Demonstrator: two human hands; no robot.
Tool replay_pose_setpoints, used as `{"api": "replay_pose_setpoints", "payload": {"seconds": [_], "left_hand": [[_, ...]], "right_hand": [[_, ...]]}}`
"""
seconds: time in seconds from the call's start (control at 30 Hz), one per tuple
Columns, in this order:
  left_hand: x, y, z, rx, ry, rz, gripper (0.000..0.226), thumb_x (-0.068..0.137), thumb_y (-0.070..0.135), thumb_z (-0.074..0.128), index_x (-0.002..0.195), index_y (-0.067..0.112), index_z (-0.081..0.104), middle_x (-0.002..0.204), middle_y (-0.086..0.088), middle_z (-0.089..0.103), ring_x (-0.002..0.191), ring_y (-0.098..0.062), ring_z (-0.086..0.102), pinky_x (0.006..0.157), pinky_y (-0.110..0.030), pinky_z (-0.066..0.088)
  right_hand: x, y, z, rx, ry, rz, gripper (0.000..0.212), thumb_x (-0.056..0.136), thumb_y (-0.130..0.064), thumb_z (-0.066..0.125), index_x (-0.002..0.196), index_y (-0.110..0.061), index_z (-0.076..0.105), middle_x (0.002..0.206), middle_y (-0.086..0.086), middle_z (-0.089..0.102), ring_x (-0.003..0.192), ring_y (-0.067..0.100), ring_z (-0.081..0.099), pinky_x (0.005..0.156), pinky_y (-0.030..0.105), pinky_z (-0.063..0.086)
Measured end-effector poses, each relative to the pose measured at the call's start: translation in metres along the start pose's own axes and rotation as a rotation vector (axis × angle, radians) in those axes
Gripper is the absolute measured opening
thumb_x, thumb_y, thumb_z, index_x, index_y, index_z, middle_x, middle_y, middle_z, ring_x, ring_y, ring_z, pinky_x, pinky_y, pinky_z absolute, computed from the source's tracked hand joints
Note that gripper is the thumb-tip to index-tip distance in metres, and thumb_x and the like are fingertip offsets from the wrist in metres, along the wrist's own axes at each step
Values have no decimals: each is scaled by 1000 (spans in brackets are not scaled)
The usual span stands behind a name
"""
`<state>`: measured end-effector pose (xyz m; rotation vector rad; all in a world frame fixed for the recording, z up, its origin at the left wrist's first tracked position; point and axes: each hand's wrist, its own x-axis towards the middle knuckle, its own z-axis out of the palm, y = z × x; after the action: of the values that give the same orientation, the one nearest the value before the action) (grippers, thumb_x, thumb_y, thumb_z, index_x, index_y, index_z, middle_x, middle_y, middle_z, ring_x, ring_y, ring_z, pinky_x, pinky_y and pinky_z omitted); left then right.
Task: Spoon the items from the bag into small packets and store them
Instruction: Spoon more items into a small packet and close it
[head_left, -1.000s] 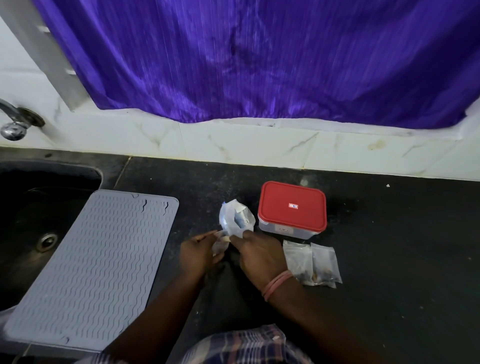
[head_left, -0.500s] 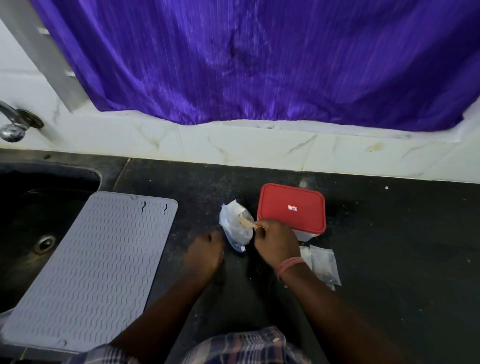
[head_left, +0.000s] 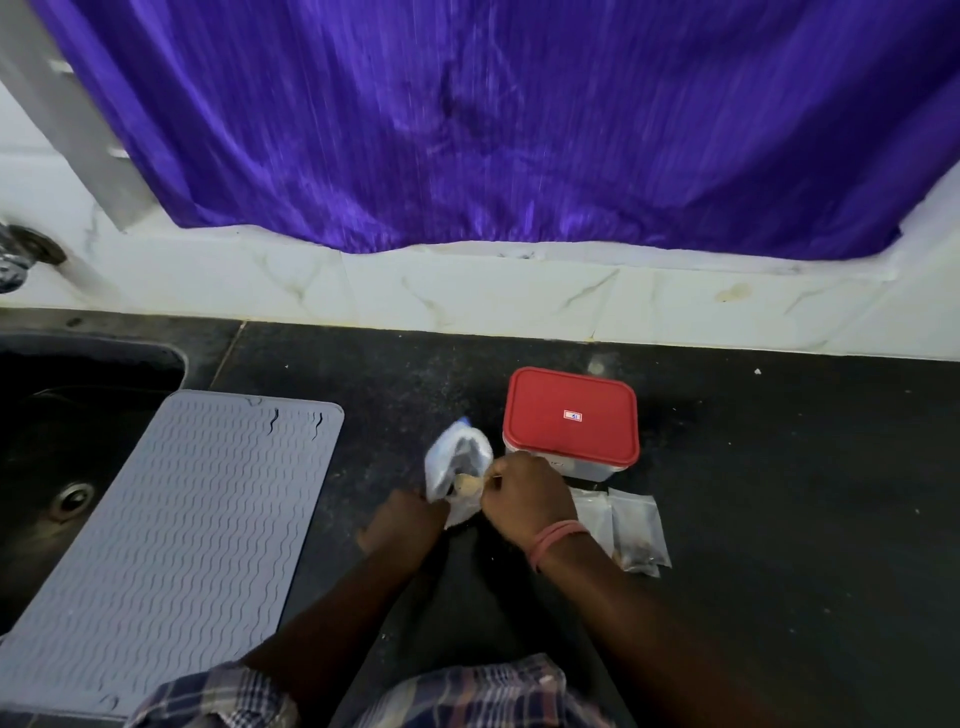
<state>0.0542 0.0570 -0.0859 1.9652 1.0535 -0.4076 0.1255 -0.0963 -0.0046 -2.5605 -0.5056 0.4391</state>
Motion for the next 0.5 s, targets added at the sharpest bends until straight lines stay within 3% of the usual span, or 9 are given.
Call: {"api": "replay_pose_setpoints", "payload": {"seconds": [0.1, 0.2, 0.33, 0.43, 0.5], "left_hand": [[-2, 8, -14, -49, -30, 27, 65, 54, 65, 51, 93, 18, 71, 90, -5, 75, 86, -24, 72, 93, -51, 55], [-10, 17, -31, -134, 3, 45, 49, 67, 48, 57, 95, 11, 72, 91, -12, 75, 82, -27, 73, 82, -47, 62], [-25, 43, -58, -215, -48, -4, 19, 84, 21, 65, 97, 8, 70, 96, -17, 72, 87, -31, 70, 83, -42, 61], [-17, 53, -71, -290, -95, -107, 28, 81, 15, 72, 106, 4, 66, 103, -19, 68, 94, -34, 68, 91, -44, 57], [-20, 55, -72, -308, -99, -137, 24, 82, 19, 75, 94, 4, 61, 95, -18, 63, 87, -31, 63, 86, -41, 55]], "right_hand": [[-5, 5, 4, -146, 20, -149, 37, 79, -32, 46, 101, -25, 75, 89, 2, 73, 84, 23, 69, 72, 31, 54], [-10, 5, 9, -205, -27, -223, 34, 84, -35, 50, 106, -29, 74, 94, 1, 74, 89, 22, 69, 77, 31, 53], [-16, 3, 19, -263, -60, -189, 35, 87, -43, 53, 109, -24, 71, 101, 4, 73, 94, 27, 69, 80, 34, 54], [-16, -1, 26, -227, -41, -147, 31, 85, -42, 57, 103, -20, 70, 97, 6, 72, 90, 27, 70, 77, 34, 55], [-16, -7, 28, -124, -57, -141, 31, 84, -44, 58, 97, -21, 73, 93, 3, 73, 88, 24, 70, 76, 32, 55]]}}
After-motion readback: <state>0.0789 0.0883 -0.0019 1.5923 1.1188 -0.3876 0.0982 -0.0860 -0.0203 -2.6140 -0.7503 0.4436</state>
